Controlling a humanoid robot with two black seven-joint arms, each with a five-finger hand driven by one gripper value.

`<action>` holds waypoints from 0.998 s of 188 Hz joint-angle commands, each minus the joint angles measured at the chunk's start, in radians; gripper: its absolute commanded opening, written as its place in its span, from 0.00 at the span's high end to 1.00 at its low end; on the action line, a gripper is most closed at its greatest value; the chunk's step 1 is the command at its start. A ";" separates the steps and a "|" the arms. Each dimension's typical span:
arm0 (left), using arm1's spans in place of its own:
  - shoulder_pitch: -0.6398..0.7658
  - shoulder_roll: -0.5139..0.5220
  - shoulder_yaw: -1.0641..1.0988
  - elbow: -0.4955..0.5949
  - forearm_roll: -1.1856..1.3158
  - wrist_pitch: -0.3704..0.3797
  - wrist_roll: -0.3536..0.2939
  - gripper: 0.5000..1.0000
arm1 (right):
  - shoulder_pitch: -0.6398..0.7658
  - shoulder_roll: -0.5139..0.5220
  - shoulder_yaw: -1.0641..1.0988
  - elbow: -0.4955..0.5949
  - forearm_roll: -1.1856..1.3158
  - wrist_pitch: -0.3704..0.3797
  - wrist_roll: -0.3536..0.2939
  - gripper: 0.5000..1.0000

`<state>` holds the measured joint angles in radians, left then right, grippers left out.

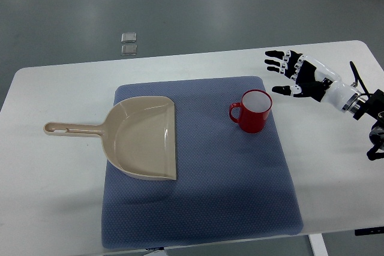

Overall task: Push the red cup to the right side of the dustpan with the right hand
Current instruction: 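Move the right hand toward the red mug, fingers open, then lower the right hand around the red mug's side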

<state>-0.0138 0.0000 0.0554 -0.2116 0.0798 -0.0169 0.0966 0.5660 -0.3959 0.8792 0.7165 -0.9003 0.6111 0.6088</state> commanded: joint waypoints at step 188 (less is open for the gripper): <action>0.000 0.000 -0.003 0.001 0.000 0.000 0.000 0.00 | -0.054 0.129 0.000 -0.034 -0.011 -0.048 0.002 0.13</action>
<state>-0.0138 0.0000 0.0534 -0.2101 0.0798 -0.0169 0.0966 0.5160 -0.2757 0.8789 0.6928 -0.9093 0.5637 0.6109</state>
